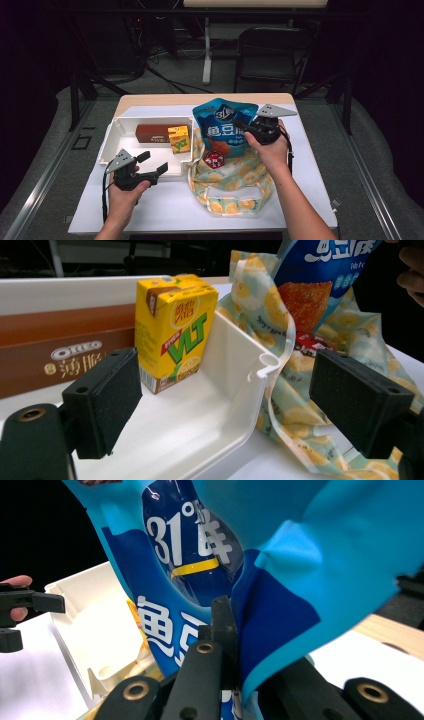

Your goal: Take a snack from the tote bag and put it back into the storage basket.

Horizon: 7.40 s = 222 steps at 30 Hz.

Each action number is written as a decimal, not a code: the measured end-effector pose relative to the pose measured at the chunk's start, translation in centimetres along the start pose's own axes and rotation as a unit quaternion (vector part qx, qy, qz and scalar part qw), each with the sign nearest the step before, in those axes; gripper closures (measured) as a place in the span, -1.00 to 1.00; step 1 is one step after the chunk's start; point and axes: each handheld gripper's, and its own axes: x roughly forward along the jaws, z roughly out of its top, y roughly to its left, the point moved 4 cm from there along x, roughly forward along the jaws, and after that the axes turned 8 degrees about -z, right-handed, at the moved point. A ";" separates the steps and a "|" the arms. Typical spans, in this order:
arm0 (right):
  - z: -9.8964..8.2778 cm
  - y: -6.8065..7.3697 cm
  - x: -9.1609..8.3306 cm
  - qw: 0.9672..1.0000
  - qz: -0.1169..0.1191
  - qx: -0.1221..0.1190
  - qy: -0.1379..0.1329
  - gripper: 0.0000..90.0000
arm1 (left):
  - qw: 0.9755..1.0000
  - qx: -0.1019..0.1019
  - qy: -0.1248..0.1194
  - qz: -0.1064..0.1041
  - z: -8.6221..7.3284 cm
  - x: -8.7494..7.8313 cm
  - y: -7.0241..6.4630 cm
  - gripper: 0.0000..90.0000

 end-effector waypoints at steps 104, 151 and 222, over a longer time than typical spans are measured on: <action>1.3 7.8 -7.4 0.997 0.015 -0.013 -0.073 -0.35 | 0.987 0.067 -0.045 -0.135 11.9 4.9 -8.5 1.00; -10.7 3.3 -8.5 0.996 -0.065 0.055 0.016 -0.43 | 0.997 0.037 -0.062 -0.017 9.9 -5.5 2.7 1.00; -11.1 3.5 -7.7 0.995 -0.074 0.056 0.024 -0.43 | 0.988 -0.056 -0.016 0.146 3.0 -8.6 10.1 -0.64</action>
